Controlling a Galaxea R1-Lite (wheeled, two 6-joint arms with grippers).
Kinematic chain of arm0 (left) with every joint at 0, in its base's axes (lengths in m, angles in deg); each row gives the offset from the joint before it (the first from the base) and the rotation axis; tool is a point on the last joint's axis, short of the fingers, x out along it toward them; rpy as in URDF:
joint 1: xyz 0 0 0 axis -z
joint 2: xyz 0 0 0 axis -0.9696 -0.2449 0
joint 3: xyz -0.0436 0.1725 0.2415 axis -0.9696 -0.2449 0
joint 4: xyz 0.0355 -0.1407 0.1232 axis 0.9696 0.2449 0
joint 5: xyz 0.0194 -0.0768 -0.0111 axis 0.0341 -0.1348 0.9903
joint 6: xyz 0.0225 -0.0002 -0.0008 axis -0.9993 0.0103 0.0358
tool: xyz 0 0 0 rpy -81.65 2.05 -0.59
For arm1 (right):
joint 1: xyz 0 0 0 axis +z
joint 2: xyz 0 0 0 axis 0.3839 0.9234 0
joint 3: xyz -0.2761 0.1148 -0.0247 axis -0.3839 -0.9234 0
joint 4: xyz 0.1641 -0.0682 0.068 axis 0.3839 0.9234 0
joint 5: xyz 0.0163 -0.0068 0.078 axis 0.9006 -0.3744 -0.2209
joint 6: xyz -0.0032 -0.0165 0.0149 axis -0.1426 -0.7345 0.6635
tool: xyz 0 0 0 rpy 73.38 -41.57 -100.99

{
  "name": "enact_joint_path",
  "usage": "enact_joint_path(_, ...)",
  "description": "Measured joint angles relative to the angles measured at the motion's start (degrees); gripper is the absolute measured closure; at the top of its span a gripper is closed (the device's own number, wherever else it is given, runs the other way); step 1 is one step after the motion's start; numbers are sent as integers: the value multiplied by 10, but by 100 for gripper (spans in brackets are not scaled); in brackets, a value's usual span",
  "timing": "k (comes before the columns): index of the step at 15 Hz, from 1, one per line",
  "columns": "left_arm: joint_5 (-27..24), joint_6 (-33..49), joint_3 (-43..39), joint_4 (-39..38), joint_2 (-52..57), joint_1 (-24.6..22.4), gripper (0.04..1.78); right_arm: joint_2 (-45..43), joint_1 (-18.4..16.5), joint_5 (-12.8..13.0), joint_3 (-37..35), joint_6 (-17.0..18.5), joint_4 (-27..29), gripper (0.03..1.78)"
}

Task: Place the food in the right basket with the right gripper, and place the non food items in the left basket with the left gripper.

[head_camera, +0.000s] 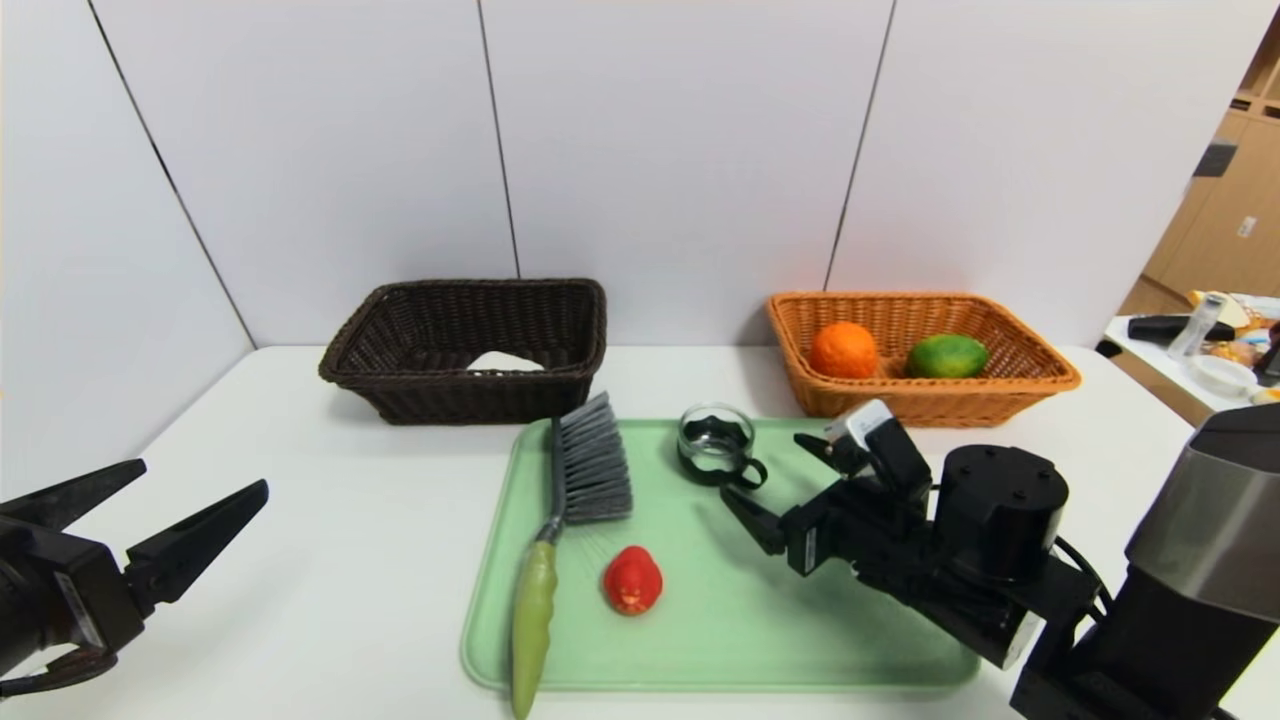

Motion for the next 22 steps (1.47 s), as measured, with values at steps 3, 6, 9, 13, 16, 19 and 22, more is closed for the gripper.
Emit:
enact_joint_path(3, 0, 0, 2, 0, 0, 0, 13, 32, 0, 1, 38, -2, 0, 12)
enact_joint_path(6, 0, 0, 2, 0, 0, 0, 13, 64, 0, 1, 70, -5, 0, 12)
enact_joint_path(9, 0, -1, 2, 0, 0, 0, 13, 92, 1, 1, 103, -4, 0, 12)
enact_joint_path(13, 0, -1, 0, 0, 0, 0, 13, 122, 2, 2, 142, -3, 0, 12)
enact_joint_path(16, 0, -1, 0, 0, 0, 0, 13, 134, 4, 1, 155, -1, 0, 12)
enact_joint_path(19, 0, -1, 0, 0, 1, 0, 13, 137, 4, 4, 158, 0, 0, 53)
enact_joint_path(22, 0, -2, 0, 0, 1, 0, 13, 138, 4, 4, 158, -1, 0, 61)
